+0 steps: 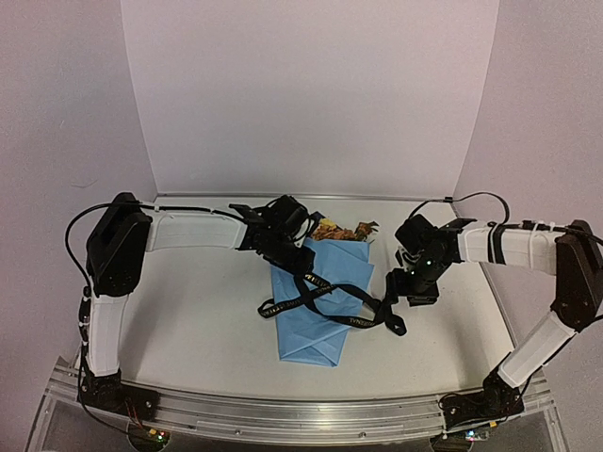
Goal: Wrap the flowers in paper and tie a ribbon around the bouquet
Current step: Cross the ribbon with the folded bouquet, then tie the ribbon around the folded bouquet.
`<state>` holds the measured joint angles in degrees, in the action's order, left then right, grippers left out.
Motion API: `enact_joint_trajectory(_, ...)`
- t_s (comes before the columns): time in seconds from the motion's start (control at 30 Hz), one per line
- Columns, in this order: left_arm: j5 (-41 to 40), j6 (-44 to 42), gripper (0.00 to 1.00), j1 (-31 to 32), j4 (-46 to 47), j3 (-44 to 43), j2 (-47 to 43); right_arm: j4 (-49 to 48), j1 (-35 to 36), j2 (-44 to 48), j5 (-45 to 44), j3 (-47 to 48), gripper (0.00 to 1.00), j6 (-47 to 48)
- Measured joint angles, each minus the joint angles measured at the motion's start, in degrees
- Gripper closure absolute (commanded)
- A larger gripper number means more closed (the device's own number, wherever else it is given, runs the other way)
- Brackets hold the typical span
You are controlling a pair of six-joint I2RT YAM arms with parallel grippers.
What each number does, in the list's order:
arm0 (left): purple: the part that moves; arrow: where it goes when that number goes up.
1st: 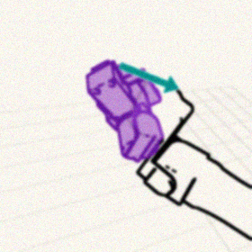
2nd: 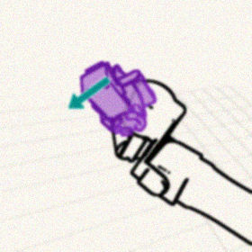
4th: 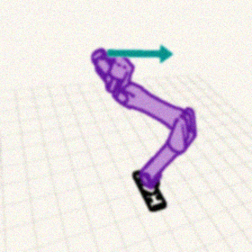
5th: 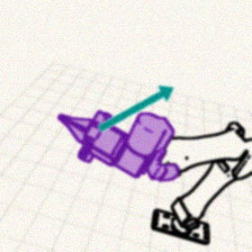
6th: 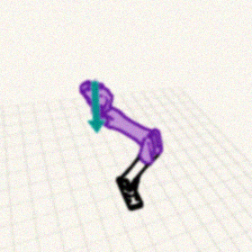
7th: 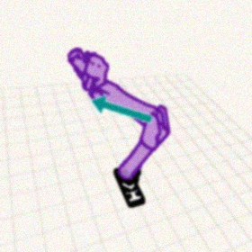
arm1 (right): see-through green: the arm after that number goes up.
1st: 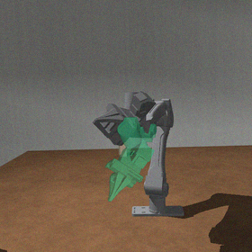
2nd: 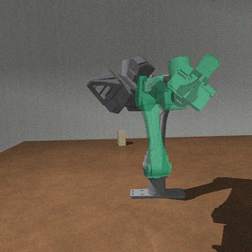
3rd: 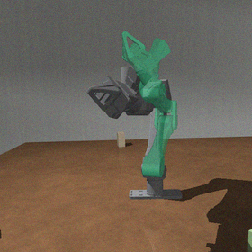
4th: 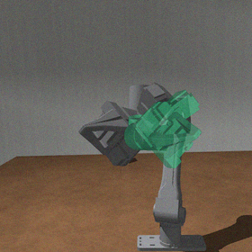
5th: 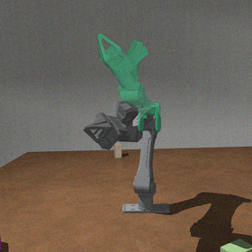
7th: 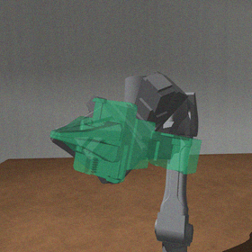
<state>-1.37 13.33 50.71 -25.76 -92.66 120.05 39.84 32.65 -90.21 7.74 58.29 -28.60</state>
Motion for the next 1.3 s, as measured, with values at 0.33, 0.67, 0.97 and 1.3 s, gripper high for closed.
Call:
enact_joint_trajectory(0.33, -1.60, 0.37, 0.51, -0.19, -1.89, 0.00, 0.14, 0.02, 0.00, 0.00, 1.35, -2.66, 0.33, -0.41)
enact_joint_trajectory(0.67, 0.32, 1.92, 0.55, -0.18, -1.88, 0.00, 0.15, 0.02, 0.02, 0.00, 3.72, -3.60, 0.35, -2.59)
enact_joint_trajectory(0.97, 1.44, 2.66, 0.62, -0.15, -1.89, 0.00, 0.25, 0.10, 0.18, -2.64, 4.12, -4.77, 0.39, -4.69)
enact_joint_trajectory(1.3, 2.85, 2.99, 0.60, -0.15, -1.97, 0.33, 0.48, 0.08, 0.56, -4.65, 4.14, -4.77, 0.44, -6.01)
